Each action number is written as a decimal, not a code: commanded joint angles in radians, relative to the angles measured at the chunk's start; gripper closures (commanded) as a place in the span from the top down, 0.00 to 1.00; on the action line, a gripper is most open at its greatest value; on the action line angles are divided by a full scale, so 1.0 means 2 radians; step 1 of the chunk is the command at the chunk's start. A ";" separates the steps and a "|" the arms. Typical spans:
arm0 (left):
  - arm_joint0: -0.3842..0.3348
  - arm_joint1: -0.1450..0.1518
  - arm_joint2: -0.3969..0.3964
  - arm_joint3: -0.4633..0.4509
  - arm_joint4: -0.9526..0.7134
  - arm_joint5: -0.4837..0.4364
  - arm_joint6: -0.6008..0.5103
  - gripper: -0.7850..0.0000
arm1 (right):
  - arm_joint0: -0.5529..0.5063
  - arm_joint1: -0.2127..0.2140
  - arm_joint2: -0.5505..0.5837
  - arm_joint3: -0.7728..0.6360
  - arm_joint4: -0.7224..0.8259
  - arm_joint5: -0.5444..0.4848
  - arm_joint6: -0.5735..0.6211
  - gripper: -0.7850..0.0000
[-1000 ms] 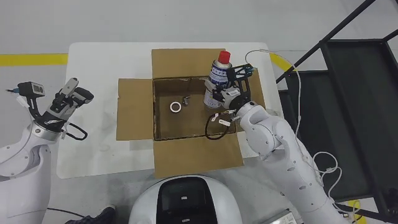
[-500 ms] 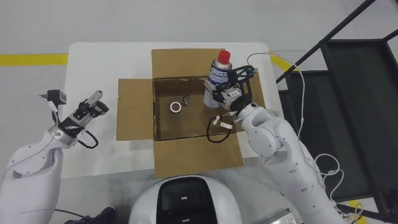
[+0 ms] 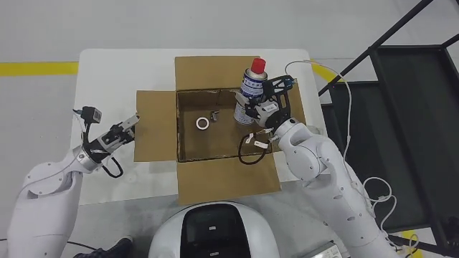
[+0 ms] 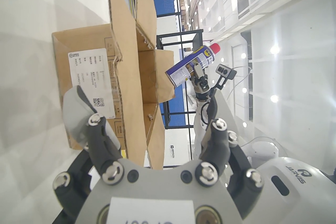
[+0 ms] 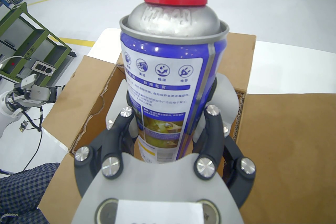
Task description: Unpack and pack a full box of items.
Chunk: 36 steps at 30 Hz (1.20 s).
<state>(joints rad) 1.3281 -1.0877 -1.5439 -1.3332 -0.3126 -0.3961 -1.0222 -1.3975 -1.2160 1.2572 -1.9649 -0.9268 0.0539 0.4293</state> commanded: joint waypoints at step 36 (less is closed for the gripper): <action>0.003 0.013 -0.028 0.013 0.007 0.006 0.058 1.00 | 0.066 -0.005 -0.025 0.052 0.010 -0.015 0.029 0.00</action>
<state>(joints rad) 1.3350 -1.0615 -1.5998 -1.3078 -0.2994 -0.3849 -0.9056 -1.3751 -1.2214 1.2369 -1.9391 -0.9204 0.0377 0.4500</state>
